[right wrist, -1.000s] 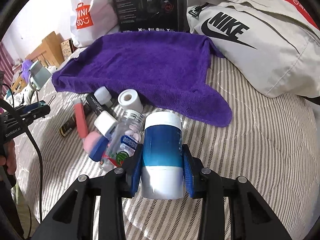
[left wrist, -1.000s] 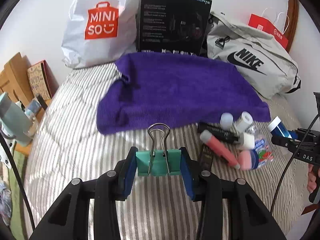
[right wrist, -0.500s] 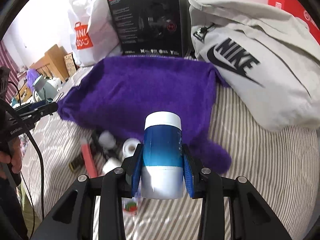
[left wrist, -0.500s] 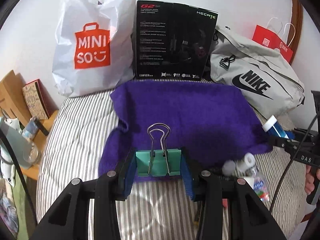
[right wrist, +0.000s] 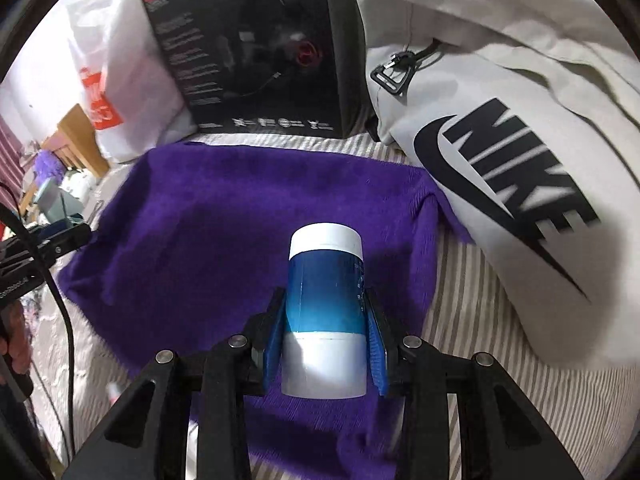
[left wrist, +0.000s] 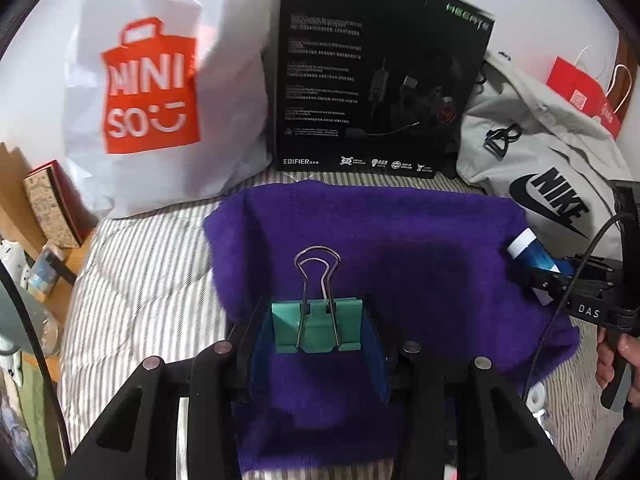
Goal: Organize rigid objects
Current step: 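Carry the clip with left gripper while right carries the container onto the towel, then release the container from right gripper while left gripper releases the clip on towel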
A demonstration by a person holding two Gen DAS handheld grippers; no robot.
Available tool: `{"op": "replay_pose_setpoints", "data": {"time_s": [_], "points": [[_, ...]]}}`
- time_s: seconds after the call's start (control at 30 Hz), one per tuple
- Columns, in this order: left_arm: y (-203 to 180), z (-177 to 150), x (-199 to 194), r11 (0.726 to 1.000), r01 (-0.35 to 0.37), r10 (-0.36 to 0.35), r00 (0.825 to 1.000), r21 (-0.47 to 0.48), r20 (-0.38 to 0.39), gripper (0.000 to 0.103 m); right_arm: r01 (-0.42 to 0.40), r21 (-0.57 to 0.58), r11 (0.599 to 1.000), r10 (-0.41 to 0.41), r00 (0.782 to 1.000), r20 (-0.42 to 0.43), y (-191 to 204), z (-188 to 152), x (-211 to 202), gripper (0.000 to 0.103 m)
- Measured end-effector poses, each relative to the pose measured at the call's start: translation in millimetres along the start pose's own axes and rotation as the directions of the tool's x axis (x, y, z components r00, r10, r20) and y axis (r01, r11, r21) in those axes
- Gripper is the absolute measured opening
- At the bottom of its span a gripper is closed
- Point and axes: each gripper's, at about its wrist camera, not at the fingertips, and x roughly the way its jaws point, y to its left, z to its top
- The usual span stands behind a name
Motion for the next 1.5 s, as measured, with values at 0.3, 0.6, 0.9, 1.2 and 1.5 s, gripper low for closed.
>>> {"op": "replay_pose_setpoints", "data": {"time_s": [0.3, 0.6, 0.9, 1.2, 1.5], "points": [[-3.8, 12.3, 38.8, 1.000, 0.010, -0.010, 1.000, 0.008, -0.026, 0.040, 0.063, -0.050, 0.997, -0.065, 0.997, -0.041, 8.2, 20.2, 42.2, 0.036], [-9.2, 19.9, 64.0, 1.000, 0.013, -0.012, 0.998, 0.016, -0.055, 0.040, 0.075, -0.084, 0.994, -0.079, 0.996, -0.040, 11.7, 21.1, 46.5, 0.038], [-17.0, 28.6, 82.1, 0.999, 0.008, -0.004, 0.996, 0.038, -0.093, 0.040, 0.043, -0.069, 0.997, -0.045, 0.999, -0.029, 5.6, 8.0, 30.3, 0.059], [-27.5, 23.4, 89.8, 0.997, -0.028, 0.036, 0.993, 0.071, -0.113, 0.040, 0.038, -0.025, 0.999, -0.037, 0.999, 0.028, 2.0, -19.8, -20.5, 0.061], [-39.0, 17.2, 89.1, 0.989, -0.095, 0.108, 0.987, 0.113, -0.121, 0.062, 0.033, 0.061, 0.998, -0.038, 0.996, 0.084, -3.5, -61.8, -80.7, 0.067]]}}
